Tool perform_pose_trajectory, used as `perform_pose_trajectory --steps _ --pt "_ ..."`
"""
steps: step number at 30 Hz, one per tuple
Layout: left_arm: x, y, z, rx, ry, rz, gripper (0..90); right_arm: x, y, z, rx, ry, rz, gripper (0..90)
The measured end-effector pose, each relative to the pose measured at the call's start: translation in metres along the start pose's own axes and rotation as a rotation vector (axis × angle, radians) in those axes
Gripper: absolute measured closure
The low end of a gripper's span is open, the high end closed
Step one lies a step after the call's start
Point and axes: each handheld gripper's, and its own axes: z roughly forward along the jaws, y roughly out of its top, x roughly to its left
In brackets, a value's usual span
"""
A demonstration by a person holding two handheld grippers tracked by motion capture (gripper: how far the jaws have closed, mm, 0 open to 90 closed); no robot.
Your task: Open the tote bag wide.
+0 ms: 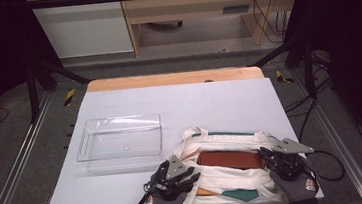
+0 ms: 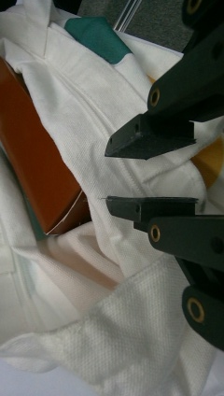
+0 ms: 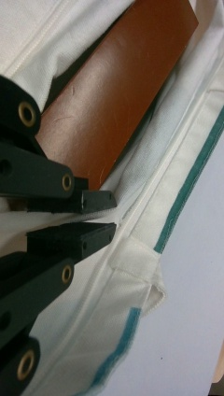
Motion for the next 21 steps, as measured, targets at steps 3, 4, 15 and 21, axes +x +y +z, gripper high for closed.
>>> perform_pose_trajectory --steps 3,4,15,21 --pt "-0.002 -0.006 0.004 0.026 -0.002 0.01 69.0 -0.002 0.001 0.001 0.003 -0.011 0.025 88.3" --pt "-0.003 -0.007 0.005 0.028 0.002 0.017 68.9 -0.002 0.002 0.002 0.002 -0.015 0.04 88.5" --pt "-0.008 -0.012 0.01 0.034 0.023 0.05 68.8 -0.021 -0.017 0.031 0.032 0.01 0.135 88.3" --pt "-0.003 -0.006 0.004 0.025 -0.005 0.035 65.7 -0.024 -0.02 0.025 -0.02 0.036 0.163 81.9"
